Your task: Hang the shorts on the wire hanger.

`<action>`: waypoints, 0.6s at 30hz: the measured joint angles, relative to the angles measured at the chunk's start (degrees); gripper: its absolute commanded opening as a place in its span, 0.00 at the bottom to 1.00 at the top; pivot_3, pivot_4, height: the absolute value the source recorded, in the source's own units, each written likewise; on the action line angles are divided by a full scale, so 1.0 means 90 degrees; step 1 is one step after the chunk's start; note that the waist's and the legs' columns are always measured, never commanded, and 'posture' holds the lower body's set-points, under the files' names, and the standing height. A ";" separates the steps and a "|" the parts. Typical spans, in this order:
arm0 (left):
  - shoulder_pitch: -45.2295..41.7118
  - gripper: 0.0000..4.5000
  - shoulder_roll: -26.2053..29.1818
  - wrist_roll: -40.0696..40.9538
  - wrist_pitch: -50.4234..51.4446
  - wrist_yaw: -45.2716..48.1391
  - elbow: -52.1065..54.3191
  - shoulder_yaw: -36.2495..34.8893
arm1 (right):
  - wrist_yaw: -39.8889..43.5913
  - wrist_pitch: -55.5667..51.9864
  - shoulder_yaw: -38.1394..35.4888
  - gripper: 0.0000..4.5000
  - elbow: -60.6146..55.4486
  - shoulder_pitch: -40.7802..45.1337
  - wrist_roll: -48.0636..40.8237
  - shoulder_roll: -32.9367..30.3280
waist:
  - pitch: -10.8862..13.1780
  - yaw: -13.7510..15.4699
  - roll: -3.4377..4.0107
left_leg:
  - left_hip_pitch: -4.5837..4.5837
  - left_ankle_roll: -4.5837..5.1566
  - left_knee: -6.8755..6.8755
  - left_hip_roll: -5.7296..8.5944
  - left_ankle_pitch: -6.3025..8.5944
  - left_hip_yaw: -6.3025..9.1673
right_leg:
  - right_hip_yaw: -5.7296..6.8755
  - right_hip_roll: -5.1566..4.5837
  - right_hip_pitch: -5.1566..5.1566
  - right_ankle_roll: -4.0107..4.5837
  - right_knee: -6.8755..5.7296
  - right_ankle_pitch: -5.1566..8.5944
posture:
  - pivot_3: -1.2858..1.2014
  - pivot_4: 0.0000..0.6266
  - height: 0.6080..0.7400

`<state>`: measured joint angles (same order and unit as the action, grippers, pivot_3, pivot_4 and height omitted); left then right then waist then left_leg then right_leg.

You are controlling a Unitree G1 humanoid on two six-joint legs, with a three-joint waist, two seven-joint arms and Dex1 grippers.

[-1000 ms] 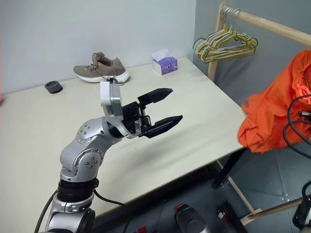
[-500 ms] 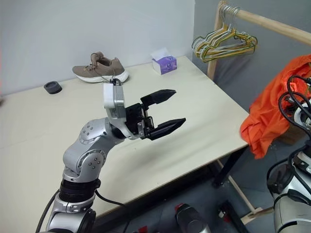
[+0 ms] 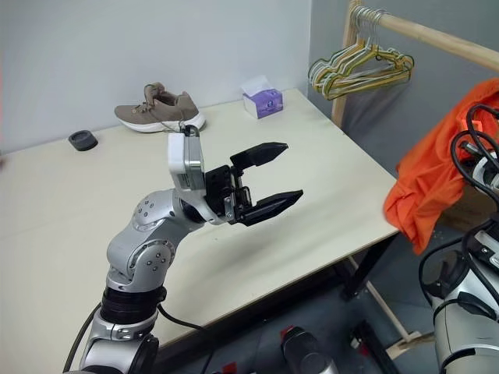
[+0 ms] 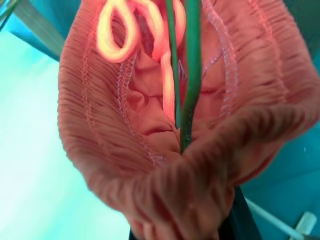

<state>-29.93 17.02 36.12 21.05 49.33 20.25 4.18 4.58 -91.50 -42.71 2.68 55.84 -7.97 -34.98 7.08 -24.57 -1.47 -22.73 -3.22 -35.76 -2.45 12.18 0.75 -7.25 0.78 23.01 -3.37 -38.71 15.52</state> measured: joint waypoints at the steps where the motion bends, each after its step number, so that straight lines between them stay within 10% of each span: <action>1: 0.0000 1.00 -0.0010 0.0000 -0.0005 -0.0001 -0.0001 0.0003 | -0.0070 -0.0006 -0.0031 0.00 -0.0001 0.0004 0.0032 0.0048 | 0.0000 -0.0013 0.0000 | -0.0006 0.0000 0.0000 0.0000 0.0000 0.0000 | 0.0000 0.0000 0.0006 -0.0011 0.0000 -0.0006 | 0.37 0.15 1.00; 18: -0.0025 1.00 -0.0177 0.0009 -0.0025 0.0006 -0.0009 0.0103 | -0.0655 -0.0060 -0.0611 0.00 0.0387 0.0405 0.0429 0.0365 | 0.0016 -0.0105 0.0026 | -0.0013 0.0002 0.0002 0.0001 0.0001 -0.0002 | -0.0002 0.0000 0.0015 -0.0021 0.0003 -0.0012 | 0.37 0.15 1.00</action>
<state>-30.15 15.42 36.21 20.83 49.38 20.17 5.10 -1.32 -92.04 -48.20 6.16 59.48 -4.10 -31.69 7.22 -25.51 -1.24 -22.85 -3.20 -35.74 -2.44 12.19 0.73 -7.26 0.78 23.15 -3.56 -38.69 15.41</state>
